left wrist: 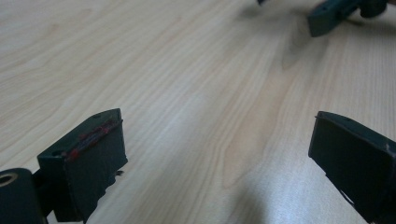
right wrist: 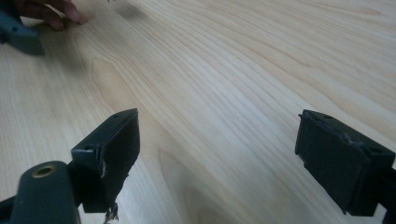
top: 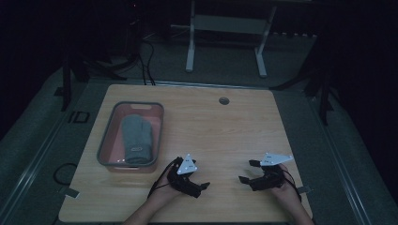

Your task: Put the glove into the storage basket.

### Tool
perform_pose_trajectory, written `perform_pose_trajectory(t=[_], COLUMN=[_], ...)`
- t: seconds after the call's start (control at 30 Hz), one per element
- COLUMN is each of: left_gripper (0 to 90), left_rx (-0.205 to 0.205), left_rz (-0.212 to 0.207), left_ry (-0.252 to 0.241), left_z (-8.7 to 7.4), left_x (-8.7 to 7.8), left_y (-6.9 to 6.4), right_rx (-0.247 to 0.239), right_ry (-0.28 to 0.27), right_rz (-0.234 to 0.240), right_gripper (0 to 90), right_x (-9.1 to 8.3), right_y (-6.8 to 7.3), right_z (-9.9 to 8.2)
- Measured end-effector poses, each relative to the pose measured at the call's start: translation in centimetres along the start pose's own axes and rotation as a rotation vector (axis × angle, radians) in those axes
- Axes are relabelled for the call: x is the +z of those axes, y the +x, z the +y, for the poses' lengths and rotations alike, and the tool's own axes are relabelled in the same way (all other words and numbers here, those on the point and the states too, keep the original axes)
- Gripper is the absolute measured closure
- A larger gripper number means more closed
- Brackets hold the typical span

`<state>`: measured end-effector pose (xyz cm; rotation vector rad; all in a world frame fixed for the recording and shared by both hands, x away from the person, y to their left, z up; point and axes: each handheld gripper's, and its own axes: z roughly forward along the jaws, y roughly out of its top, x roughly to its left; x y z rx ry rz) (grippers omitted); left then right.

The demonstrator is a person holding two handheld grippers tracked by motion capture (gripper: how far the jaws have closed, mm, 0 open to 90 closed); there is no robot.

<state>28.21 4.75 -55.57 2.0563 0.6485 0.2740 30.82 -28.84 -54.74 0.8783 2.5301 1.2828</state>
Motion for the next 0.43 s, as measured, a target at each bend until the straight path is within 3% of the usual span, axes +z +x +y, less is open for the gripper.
perform_pose_trajectory(t=[0.13, 0.33, 0.43], left_gripper=[4.1, 4.1, 4.1], left_rx=[-0.045, -0.041, -0.023], left_rz=[0.003, 0.001, 0.002], left_ry=[-0.007, -0.004, 0.007], left_z=[-0.3, -0.2, -0.2], left_x=[-0.2, -0.2, -0.1], left_y=[0.5, 0.5, 0.4], right_rx=[0.024, 0.072, 0.067], right_ry=[-0.015, -0.042, -0.035], right_rz=[-0.015, -0.038, -0.042], right_gripper=[13.8, 13.8, 13.8], right_x=[-1.0, -1.8, -1.7], right_y=[-0.6, -1.7, -1.8], right_z=[-1.1, -2.2, -2.2])
